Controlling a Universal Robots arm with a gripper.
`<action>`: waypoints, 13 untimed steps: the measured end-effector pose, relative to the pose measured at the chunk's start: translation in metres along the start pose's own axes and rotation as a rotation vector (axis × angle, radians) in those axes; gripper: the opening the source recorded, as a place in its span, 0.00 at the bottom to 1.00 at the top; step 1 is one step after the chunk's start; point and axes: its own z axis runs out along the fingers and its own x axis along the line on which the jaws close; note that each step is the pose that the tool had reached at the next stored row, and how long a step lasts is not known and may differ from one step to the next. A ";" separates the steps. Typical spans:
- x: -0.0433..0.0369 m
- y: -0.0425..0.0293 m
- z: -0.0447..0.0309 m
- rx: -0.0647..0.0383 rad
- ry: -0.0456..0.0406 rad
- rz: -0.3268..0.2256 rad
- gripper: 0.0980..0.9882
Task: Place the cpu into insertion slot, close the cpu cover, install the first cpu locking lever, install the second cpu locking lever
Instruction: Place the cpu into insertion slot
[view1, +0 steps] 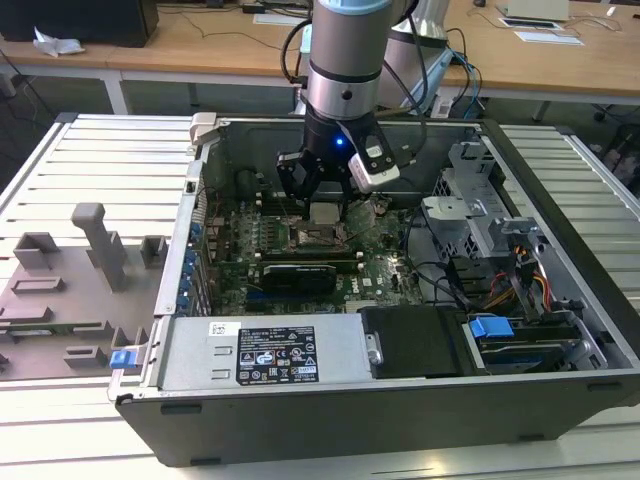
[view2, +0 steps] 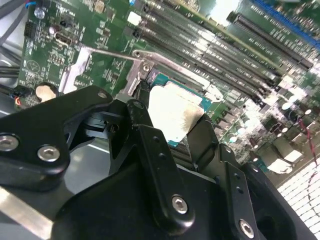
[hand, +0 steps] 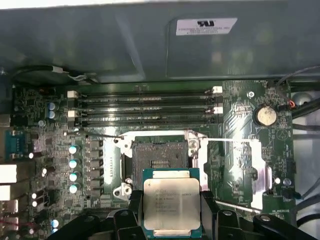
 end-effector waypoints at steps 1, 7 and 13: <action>0.0000 0.0017 0.0003 0.000 0.0000 0.000 0.50; 0.0000 0.0038 0.0005 0.001 0.0000 0.000 0.50; 0.0000 0.0038 0.0007 0.001 -0.0029 0.079 0.50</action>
